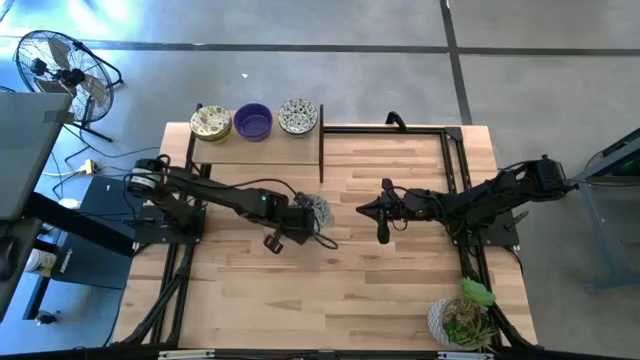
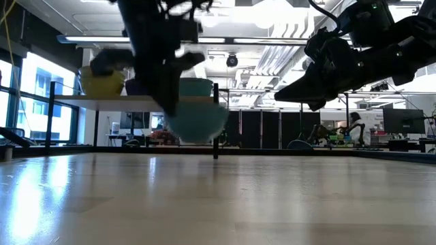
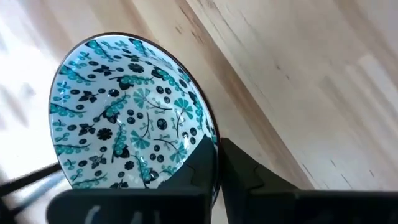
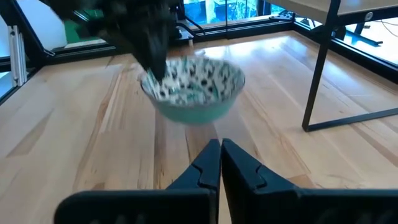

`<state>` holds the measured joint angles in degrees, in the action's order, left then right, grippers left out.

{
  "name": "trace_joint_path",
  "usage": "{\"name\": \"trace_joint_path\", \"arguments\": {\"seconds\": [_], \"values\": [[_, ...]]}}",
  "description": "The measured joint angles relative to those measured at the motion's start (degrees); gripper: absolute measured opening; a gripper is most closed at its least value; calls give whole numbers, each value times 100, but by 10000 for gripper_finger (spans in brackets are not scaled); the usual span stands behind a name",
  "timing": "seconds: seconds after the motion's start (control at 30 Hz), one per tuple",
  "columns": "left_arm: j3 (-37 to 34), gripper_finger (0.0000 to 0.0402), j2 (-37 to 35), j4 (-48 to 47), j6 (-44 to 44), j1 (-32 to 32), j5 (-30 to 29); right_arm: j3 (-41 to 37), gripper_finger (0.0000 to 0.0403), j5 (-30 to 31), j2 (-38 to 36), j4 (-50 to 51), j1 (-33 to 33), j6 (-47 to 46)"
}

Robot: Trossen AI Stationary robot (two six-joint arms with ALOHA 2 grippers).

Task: Pick & Place Mini bowls
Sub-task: Stack the blue and white patterned bowl on the blue and white patterned bowl on the shelf

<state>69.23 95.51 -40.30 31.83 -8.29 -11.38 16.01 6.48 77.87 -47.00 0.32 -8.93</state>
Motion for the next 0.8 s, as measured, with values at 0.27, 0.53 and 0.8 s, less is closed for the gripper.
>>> {"name": "trace_joint_path", "arguments": {"seconds": [0.27,0.53,0.8], "values": [[857,4,-741,-947,136,-39,14,0,2,-68,0,33,11,0],[2125,4,-1077,-2222,142,384,-477,0,3,-88,0,27,11,-2],[3207,4,-1093,-2670,962,2254,-367,0,2,-103,0,-39,11,-92]]}}
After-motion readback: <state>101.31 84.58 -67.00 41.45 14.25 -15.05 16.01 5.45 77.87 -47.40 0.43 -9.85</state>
